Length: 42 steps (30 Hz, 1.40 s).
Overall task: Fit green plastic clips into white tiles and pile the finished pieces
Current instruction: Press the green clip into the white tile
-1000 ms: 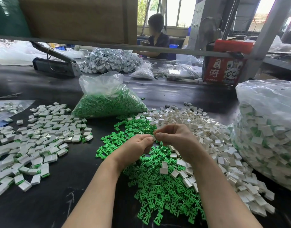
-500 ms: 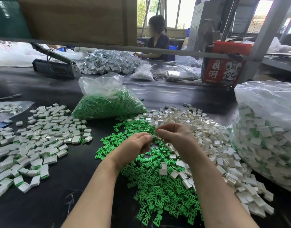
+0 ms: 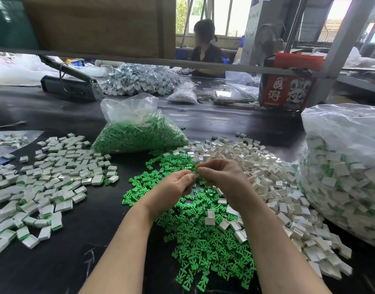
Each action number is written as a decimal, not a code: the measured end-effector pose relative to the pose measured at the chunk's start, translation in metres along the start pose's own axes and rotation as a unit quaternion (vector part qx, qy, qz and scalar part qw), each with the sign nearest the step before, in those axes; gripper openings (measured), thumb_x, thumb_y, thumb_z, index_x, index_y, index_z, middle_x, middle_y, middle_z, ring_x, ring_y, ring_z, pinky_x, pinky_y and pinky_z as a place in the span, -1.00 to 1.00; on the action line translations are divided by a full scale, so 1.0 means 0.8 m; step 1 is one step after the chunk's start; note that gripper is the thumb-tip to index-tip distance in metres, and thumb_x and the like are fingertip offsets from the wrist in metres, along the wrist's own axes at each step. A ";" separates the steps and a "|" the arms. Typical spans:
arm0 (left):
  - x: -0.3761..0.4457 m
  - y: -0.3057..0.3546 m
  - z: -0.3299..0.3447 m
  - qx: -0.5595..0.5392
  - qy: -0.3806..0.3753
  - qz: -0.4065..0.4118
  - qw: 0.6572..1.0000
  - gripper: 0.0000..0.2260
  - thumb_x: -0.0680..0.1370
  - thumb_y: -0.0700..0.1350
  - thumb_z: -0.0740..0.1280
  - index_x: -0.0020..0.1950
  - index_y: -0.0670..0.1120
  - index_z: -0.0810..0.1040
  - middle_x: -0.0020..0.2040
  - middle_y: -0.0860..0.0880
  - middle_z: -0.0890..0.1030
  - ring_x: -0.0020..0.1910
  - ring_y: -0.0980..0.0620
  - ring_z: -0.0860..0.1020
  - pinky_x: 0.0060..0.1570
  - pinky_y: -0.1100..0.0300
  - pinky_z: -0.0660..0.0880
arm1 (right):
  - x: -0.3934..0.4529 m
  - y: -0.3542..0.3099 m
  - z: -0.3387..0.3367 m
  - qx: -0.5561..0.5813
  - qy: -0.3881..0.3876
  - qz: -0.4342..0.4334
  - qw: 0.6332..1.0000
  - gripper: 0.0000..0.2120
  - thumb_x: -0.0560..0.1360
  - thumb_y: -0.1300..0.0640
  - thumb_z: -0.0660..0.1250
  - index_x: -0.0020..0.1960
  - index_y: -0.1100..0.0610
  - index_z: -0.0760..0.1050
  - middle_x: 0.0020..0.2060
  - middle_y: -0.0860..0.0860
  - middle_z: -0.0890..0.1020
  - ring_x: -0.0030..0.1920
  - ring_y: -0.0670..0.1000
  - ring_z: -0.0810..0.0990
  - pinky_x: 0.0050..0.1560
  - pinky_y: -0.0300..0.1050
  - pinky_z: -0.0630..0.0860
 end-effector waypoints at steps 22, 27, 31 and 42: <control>0.000 0.002 -0.004 0.039 0.042 -0.004 0.998 -0.77 0.62 0.01 0.15 -0.17 -0.03 0.48 -0.38 0.18 0.40 -0.35 0.16 0.33 -0.24 0.16 0.30 | 0.004 0.008 0.025 -0.263 -0.039 -0.043 0.963 -0.74 0.65 0.03 0.18 -0.13 0.14 0.49 -0.33 0.04 0.59 -0.38 -0.04 0.45 -0.28 -0.04 0.41; -0.001 0.003 -0.004 0.049 0.026 -0.010 0.998 -0.68 0.66 -0.04 0.13 0.07 -0.29 0.49 -0.16 -0.08 0.45 -0.16 0.02 0.40 -0.06 0.06 0.37 | 0.003 0.011 0.025 -0.228 -0.071 -0.037 0.970 -0.69 0.66 0.05 0.15 -0.23 0.09 0.43 -0.40 0.00 0.46 -0.40 -0.05 0.36 -0.27 0.00 0.33; 0.002 -0.003 -0.003 0.036 0.024 -0.024 0.999 -0.72 0.66 -0.04 0.13 0.00 -0.17 0.55 -0.26 0.06 0.48 -0.26 0.12 0.40 -0.17 0.19 0.36 | 0.005 0.013 0.029 -0.224 -0.065 -0.059 0.971 -0.62 0.67 0.07 0.11 -0.32 0.03 0.38 -0.45 -0.08 0.43 -0.41 -0.07 0.35 -0.27 -0.04 0.30; 0.002 0.000 0.004 0.025 0.028 -0.047 0.998 -0.66 0.50 0.05 0.13 0.00 -0.10 0.62 -0.10 -0.06 0.67 -0.10 0.08 0.56 -0.02 -0.01 0.49 | -0.001 0.018 0.041 -0.354 -0.024 -0.097 0.930 -0.57 0.68 0.00 0.00 -0.27 0.09 0.45 -0.25 0.07 0.61 -0.19 0.09 0.55 -0.14 0.03 0.43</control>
Point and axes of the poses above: each hand's wrist, its own x-axis towards the middle knuckle, its own z-axis out of the palm, y = z × x, the point moved 5 cm from there along x, towards the middle knuckle
